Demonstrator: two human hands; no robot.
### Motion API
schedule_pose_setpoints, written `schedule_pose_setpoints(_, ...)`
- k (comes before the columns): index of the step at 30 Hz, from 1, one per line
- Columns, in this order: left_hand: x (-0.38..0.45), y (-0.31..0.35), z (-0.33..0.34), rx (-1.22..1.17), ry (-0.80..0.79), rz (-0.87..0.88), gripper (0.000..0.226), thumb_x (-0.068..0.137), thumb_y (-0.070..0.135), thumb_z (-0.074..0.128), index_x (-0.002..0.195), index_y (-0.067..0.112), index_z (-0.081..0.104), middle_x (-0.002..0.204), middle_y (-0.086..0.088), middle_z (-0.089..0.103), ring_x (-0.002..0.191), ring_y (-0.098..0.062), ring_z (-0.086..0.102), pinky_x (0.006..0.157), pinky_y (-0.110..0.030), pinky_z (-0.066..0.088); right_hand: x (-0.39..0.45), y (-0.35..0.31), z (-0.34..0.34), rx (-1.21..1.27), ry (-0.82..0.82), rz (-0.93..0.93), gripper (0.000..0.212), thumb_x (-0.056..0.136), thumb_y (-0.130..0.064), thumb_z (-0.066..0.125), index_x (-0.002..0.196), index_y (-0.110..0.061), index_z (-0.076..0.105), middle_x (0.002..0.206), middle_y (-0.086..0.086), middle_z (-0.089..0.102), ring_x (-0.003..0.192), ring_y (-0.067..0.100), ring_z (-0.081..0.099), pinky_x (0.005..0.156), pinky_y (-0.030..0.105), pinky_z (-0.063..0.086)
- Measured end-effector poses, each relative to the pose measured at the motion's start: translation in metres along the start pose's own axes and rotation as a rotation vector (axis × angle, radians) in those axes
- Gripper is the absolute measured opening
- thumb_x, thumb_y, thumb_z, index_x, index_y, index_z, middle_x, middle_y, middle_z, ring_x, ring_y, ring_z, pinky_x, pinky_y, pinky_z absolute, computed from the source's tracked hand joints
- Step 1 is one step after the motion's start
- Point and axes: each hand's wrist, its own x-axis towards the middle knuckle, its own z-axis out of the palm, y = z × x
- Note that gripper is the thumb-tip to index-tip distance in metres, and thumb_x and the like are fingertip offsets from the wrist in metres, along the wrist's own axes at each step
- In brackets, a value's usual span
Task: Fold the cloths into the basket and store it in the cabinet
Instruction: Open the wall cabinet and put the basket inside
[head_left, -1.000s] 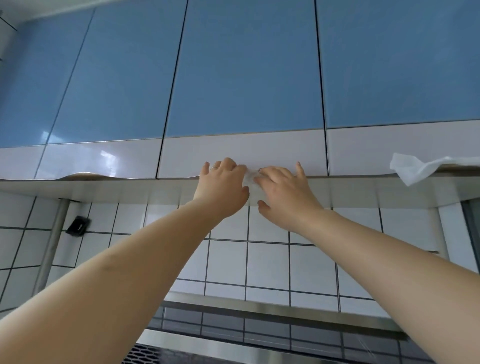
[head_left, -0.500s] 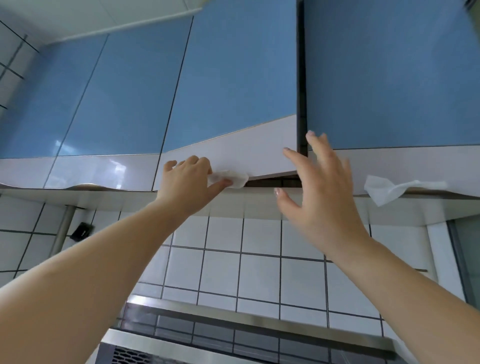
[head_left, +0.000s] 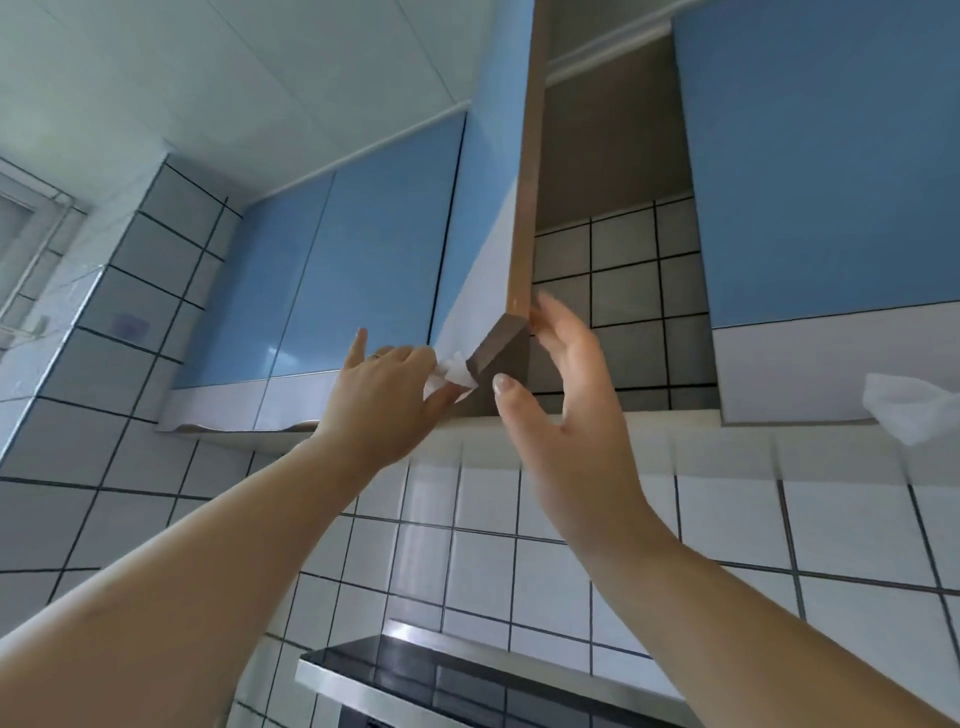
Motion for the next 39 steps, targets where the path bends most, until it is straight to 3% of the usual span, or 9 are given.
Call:
schedule_pose_setpoints(2,-0.003,-0.01,-0.006,0.048,-0.029,0.01,0.045,0.084,0.055,0.019,0.077,0.017,0.042,0.076,-0.001,0.057,0.084,-0.03,0.061,0.114,-0.051,0.018,0.003,0.005,0.015,-0.023,-0.023,-0.02,0.05,0.089,-0.012,0.055,0.131,-0.035,0.042,0.131,-0.021,0.049,0.127,-0.004,0.039,0.086,0.003,0.038)
schedule_pose_setpoints(6,-0.008,-0.024,-0.011,0.117,-0.06,0.002,0.062,0.082,0.053,0.011,0.097,0.012,0.054,0.096,-0.001,0.065,0.105,-0.024,0.058,0.117,-0.043,0.011,0.006,0.012,0.038,-0.064,-0.075,-0.053,0.051,0.089,-0.007,0.055,0.117,-0.047,0.041,0.113,-0.035,0.044,0.11,-0.026,0.037,0.085,-0.005,0.029)
schedule_pose_setpoints(10,-0.016,-0.041,-0.016,0.054,-0.033,-0.046,0.061,0.08,0.044,0.014,0.112,0.017,0.058,0.106,0.0,0.066,0.116,-0.021,0.052,0.117,-0.04,0.013,0.015,0.023,0.068,0.001,-0.106,0.045,0.043,0.091,-0.016,0.054,0.131,-0.029,0.049,0.124,-0.022,0.051,0.117,-0.015,0.04,0.094,0.003,0.031)
schedule_pose_setpoints(17,-0.028,-0.089,-0.007,-0.309,0.081,-0.191,0.018,0.094,0.024,0.044,0.086,0.026,0.061,0.087,0.003,0.061,0.093,-0.023,0.051,0.082,-0.031,0.037,0.026,0.03,0.129,-0.073,-0.19,0.157,0.046,0.091,-0.022,0.051,0.136,-0.031,0.044,0.139,-0.016,0.043,0.13,-0.001,0.035,0.112,0.029,0.03)
schedule_pose_setpoints(20,-0.033,-0.114,0.002,-0.455,0.065,-0.281,0.038,0.095,0.031,0.04,0.059,0.04,0.05,0.061,0.017,0.046,0.069,-0.015,0.046,0.059,-0.026,0.033,0.031,0.032,0.157,-0.188,-0.235,0.108,0.048,0.092,-0.023,0.051,0.138,-0.028,0.042,0.143,-0.015,0.039,0.134,0.002,0.031,0.114,0.037,0.026)
schedule_pose_setpoints(22,-0.033,-0.128,0.011,-0.527,0.078,-0.352,0.036,0.094,0.034,0.039,0.062,0.044,0.053,0.054,0.013,0.045,0.059,-0.012,0.044,0.051,-0.028,0.033,0.035,0.032,0.172,-0.224,-0.255,0.104,0.051,0.092,-0.026,0.051,0.141,-0.027,0.037,0.147,-0.012,0.036,0.137,0.004,0.027,0.115,0.041,0.023)
schedule_pose_setpoints(25,-0.034,-0.149,0.022,-0.717,0.052,-0.464,0.027,0.09,0.034,0.045,0.068,0.023,0.055,0.065,-0.002,0.057,0.068,-0.03,0.056,0.064,-0.051,0.051,0.041,0.036,0.197,-0.299,-0.259,0.101,0.055,0.092,-0.028,0.051,0.144,-0.024,0.033,0.148,-0.007,0.036,0.139,0.008,0.026,0.115,0.045,0.022)
schedule_pose_setpoints(34,-0.035,-0.162,0.027,-0.789,0.039,-0.452,0.013,0.073,0.041,0.044,0.063,0.04,0.051,0.056,0.024,0.053,0.053,-0.005,0.045,0.051,-0.037,0.042,0.042,0.054,0.231,-0.475,-0.091,-0.007,0.052,0.087,-0.019,0.056,0.138,-0.022,0.045,0.139,-0.002,0.043,0.133,0.012,0.036,0.111,0.045,0.027)
schedule_pose_setpoints(39,-0.036,-0.165,0.025,-0.846,0.037,-0.401,0.015,0.075,0.039,0.054,0.06,0.036,0.054,0.058,0.017,0.056,0.06,-0.003,0.051,0.057,-0.025,0.042,0.04,0.056,0.229,-0.46,-0.091,-0.037,0.052,0.088,-0.018,0.056,0.138,-0.018,0.044,0.139,0.0,0.045,0.131,0.012,0.038,0.11,0.042,0.031)
